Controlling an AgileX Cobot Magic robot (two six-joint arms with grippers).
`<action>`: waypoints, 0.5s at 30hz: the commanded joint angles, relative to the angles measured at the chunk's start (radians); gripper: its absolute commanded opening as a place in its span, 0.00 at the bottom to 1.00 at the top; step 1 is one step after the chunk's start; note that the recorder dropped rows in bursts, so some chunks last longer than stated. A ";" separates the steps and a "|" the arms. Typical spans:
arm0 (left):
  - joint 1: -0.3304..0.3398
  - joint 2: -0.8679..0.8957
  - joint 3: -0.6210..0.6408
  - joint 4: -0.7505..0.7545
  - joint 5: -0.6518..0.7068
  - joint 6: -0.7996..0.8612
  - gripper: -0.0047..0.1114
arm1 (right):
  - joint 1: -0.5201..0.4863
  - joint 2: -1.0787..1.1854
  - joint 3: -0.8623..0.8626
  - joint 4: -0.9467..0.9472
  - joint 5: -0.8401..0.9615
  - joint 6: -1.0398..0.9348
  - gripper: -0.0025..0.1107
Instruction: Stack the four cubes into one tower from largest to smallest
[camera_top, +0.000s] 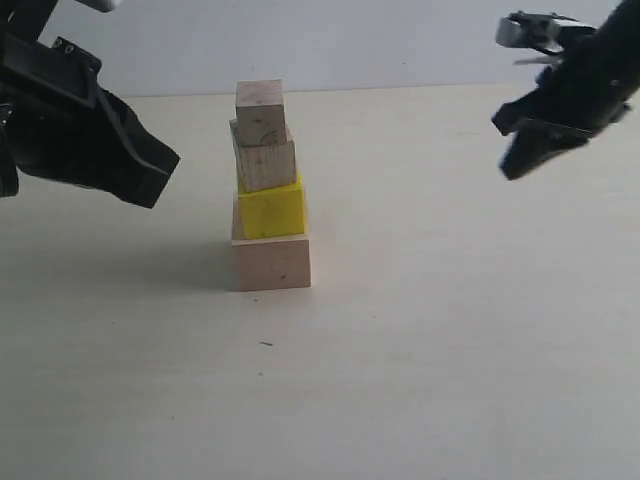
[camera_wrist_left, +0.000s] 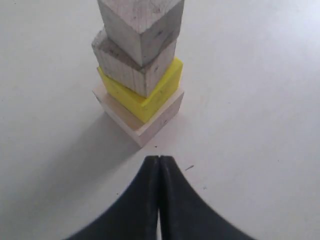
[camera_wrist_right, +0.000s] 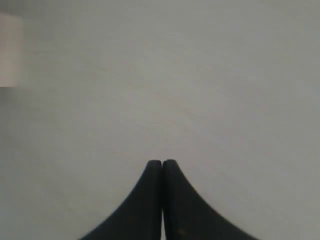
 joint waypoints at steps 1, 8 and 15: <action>0.003 0.000 0.003 -0.010 -0.059 0.007 0.04 | 0.010 -0.026 -0.004 0.697 -0.138 -0.572 0.02; 0.003 0.004 0.003 -0.078 -0.175 0.005 0.04 | 0.010 -0.045 -0.004 0.805 -0.599 -0.766 0.02; 0.003 0.030 0.003 -0.228 -0.303 -0.056 0.04 | 0.001 -0.035 -0.004 0.822 -1.095 -0.443 0.02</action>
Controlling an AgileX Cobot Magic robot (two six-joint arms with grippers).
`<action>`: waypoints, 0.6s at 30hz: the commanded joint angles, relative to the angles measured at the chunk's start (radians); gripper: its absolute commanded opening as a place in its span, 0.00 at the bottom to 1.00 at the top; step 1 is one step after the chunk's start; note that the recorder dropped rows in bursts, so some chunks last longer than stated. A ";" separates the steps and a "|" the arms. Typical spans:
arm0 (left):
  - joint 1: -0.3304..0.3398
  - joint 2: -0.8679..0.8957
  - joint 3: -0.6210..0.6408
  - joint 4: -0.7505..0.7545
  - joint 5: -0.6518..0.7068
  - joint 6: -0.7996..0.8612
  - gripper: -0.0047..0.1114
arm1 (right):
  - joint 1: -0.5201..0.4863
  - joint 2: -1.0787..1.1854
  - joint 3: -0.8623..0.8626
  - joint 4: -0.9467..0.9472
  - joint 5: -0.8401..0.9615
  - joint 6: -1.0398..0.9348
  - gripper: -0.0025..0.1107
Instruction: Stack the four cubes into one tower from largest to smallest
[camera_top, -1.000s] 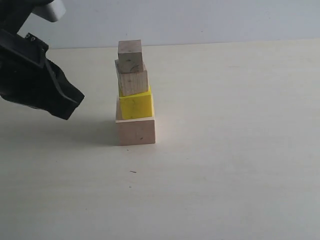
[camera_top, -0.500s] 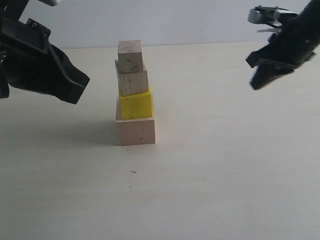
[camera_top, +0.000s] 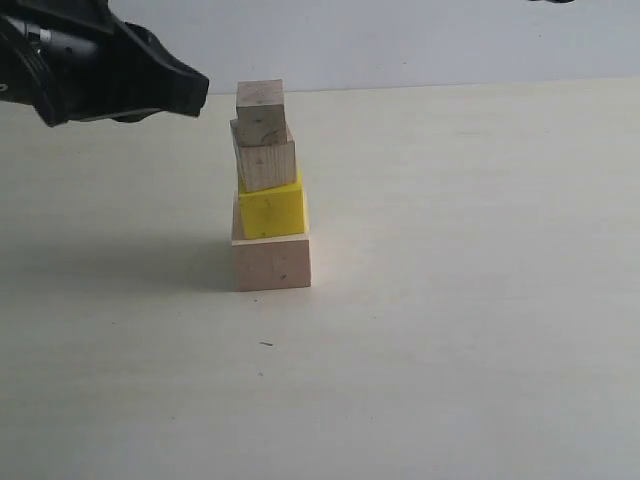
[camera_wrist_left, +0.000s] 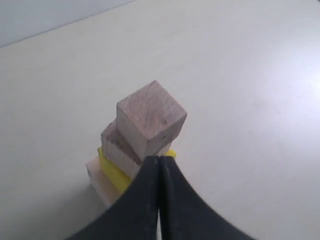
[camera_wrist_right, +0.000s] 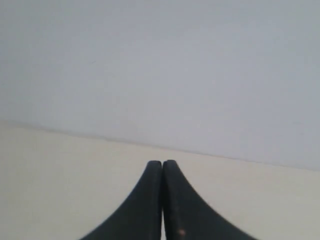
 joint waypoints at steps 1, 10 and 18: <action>0.003 0.014 0.003 -0.064 -0.044 -0.037 0.04 | -0.014 -0.003 -0.002 0.009 -0.273 0.263 0.02; 0.003 0.016 0.003 -0.103 -0.028 -0.037 0.04 | -0.028 -0.002 -0.003 0.014 -0.383 0.286 0.02; 0.003 0.016 0.003 -0.103 -0.026 -0.037 0.04 | -0.081 -0.002 -0.013 0.023 -0.524 0.936 0.02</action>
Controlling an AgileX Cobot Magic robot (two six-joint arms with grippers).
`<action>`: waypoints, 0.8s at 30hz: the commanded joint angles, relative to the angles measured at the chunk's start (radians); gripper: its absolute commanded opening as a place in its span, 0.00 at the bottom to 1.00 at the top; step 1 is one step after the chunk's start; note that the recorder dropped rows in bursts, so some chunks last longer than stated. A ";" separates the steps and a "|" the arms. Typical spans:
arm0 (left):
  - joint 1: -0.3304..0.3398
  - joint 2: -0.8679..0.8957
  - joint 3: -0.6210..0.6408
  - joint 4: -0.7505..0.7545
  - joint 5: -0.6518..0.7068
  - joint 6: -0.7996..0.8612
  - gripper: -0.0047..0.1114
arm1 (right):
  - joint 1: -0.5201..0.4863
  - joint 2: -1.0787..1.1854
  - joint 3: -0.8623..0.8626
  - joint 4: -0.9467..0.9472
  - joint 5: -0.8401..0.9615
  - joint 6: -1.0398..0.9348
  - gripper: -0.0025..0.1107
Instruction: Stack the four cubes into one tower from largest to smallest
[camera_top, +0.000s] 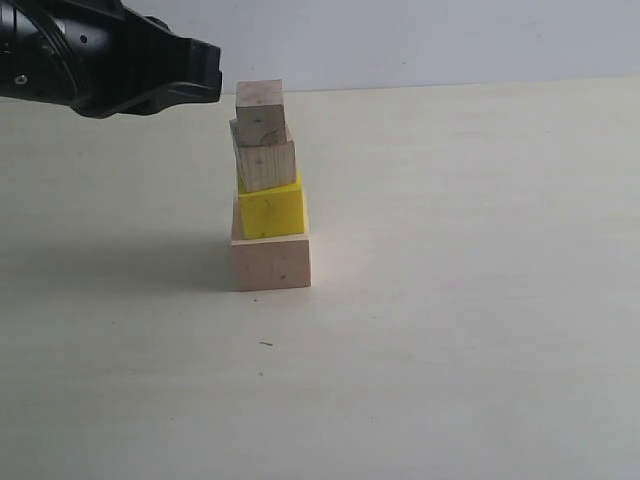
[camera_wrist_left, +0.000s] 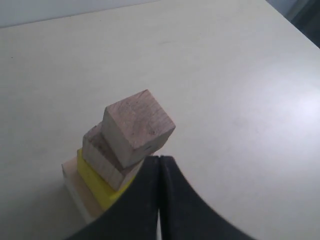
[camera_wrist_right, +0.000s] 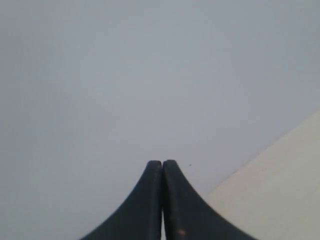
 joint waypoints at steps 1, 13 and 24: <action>0.003 0.000 0.003 -0.010 -0.002 -0.007 0.04 | -0.035 -0.002 -0.020 -0.106 -0.061 0.443 0.02; 0.003 0.000 0.003 -0.019 0.000 -0.024 0.04 | 0.049 -0.003 -0.165 -2.400 -0.052 1.602 0.02; 0.003 0.000 0.003 0.001 0.039 -0.024 0.04 | 0.036 0.031 -0.163 -2.798 0.538 2.250 0.02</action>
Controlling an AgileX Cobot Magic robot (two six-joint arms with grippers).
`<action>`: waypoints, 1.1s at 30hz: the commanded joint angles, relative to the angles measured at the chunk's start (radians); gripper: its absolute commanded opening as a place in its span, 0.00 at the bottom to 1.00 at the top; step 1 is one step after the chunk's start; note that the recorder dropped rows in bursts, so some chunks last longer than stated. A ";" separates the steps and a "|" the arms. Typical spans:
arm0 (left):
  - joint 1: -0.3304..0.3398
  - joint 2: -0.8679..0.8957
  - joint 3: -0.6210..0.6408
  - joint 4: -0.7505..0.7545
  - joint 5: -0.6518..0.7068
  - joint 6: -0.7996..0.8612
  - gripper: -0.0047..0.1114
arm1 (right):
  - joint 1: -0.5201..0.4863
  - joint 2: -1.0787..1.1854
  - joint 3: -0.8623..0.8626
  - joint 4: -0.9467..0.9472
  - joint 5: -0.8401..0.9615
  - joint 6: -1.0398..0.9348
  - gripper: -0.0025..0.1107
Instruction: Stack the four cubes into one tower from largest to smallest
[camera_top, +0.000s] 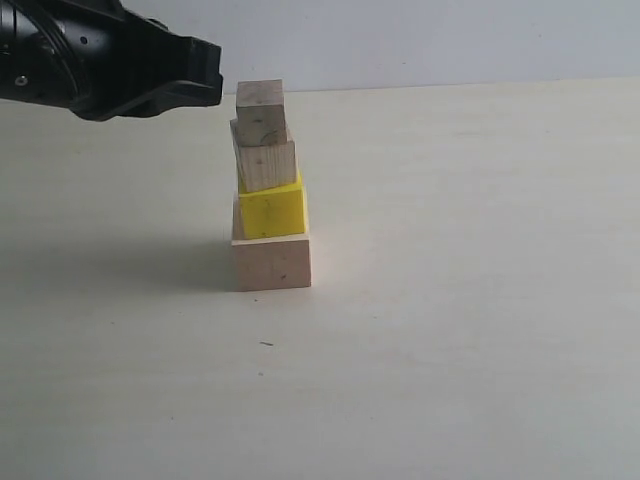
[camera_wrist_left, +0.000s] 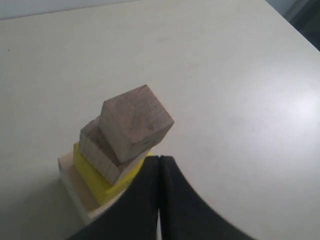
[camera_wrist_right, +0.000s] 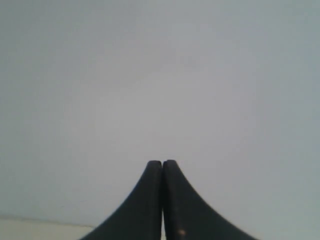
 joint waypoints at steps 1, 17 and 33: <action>0.003 0.000 0.003 0.010 0.022 -0.005 0.04 | -0.070 -0.009 -0.001 0.216 0.188 0.087 0.02; 0.003 0.000 0.003 0.016 -0.038 0.037 0.04 | -0.083 0.028 -0.001 2.014 0.255 -2.068 0.02; 0.003 0.001 0.003 0.046 -0.122 0.027 0.04 | -0.054 0.016 -0.001 2.378 0.399 -2.251 0.02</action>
